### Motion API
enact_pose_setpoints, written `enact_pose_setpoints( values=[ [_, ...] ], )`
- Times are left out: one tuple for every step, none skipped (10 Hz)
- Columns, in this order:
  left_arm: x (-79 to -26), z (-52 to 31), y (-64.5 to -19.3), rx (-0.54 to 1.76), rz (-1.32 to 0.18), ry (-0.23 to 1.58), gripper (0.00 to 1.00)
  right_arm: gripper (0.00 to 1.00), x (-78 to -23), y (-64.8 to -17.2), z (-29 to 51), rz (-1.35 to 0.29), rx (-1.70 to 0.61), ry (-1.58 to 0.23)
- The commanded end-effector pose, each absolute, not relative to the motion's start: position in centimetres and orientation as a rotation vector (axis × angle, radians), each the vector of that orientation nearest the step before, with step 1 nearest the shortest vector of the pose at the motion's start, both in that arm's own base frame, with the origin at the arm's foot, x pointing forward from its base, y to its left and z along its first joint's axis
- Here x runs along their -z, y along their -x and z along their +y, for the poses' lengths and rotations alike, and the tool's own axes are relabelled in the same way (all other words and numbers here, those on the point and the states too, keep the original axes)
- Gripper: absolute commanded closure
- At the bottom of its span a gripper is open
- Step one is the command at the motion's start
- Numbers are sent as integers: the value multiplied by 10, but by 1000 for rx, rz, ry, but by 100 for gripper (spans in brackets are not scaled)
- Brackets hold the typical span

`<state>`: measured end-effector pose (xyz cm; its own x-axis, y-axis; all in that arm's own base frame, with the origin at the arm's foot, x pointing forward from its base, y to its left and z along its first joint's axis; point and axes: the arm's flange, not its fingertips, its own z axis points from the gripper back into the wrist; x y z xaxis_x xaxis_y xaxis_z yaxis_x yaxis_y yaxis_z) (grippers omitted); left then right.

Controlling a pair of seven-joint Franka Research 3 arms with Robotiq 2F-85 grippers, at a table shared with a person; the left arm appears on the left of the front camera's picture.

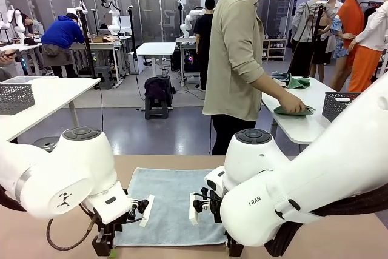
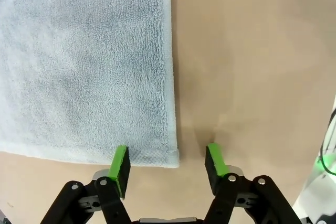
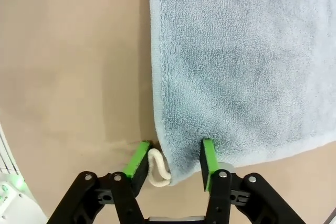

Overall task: Fold the towels and place them in the basket.
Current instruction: When a person lays out a Towel with hook on the table, fold it in half twice.

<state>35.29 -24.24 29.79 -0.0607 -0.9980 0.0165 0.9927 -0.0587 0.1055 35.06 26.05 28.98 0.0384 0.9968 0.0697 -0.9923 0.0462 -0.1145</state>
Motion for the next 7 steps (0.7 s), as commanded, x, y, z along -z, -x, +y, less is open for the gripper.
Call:
enact_pose_setpoints(
  values=[
    [-282, -206, -305, 1648, -137, -79, 42, 67, -276, -326, 243, -145, -1506, 44],
    [-282, -205, -306, 1646, -153, -80, 48, 71, -277, -326, 243, -149, -1507, 48],
    [-283, -205, -306, 1644, -161, -81, 48, 71, -277, -326, 243, -150, -1508, 55],
    [-283, -205, -307, 1639, -156, -72, 48, 71, -277, -326, 244, -146, -1509, 59],
    [-283, -205, -309, 1633, -134, -58, 48, 71, -277, -326, 244, -145, -1508, 58],
    [-284, -207, -309, 1637, -125, -66, 66, 71, -276, -327, 244, -141, -1509, 56],
    [-284, -208, -309, 1638, -117, -73, 67, 71, -277, -327, 244, -141, -1507, 50]
  ],
)
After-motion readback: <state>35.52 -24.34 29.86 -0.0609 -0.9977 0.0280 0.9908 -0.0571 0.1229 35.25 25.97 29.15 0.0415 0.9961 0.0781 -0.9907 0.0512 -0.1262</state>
